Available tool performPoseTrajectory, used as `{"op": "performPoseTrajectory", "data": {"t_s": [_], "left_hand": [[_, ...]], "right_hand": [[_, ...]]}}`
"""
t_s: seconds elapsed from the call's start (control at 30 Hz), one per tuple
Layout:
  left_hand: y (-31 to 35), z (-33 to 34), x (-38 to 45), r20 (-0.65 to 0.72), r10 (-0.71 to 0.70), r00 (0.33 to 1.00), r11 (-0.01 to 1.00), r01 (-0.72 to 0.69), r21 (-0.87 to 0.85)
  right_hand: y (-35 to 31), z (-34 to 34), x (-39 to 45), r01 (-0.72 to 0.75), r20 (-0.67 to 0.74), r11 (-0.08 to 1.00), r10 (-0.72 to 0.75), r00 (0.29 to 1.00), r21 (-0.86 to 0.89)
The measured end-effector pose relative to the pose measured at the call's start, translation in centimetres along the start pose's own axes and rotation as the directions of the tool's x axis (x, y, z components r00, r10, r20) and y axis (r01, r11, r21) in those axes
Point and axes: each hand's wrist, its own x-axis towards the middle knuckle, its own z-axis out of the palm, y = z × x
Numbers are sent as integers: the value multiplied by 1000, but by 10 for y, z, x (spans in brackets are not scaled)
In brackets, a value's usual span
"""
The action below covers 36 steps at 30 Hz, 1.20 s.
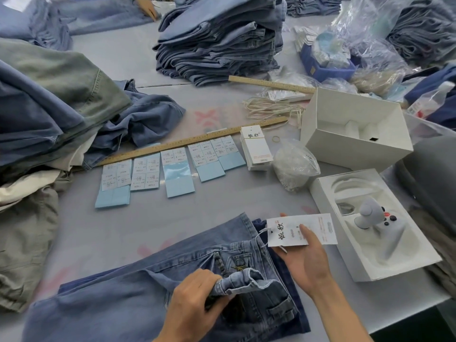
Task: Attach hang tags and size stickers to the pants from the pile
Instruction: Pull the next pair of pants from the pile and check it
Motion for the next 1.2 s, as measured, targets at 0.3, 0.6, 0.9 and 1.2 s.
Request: {"op": "performPoseTrajectory", "data": {"t_s": [0.3,0.6,0.9,1.2], "left_hand": [[5,4,40,-146,246,958,967,-232,104],[-16,-3,25,-300,183,936,983,-173,59],[-12,10,45,-315,-34,949,990,75,117],[-47,17,47,95,-446,890,796,345,497]], "right_hand": [[11,29,0,461,488,190,131,863,-867],[11,33,-13,430,501,270,320,804,-862],[13,33,-22,175,293,646,79,953,-743],[58,20,5,256,309,-295,-147,940,-921]]}}
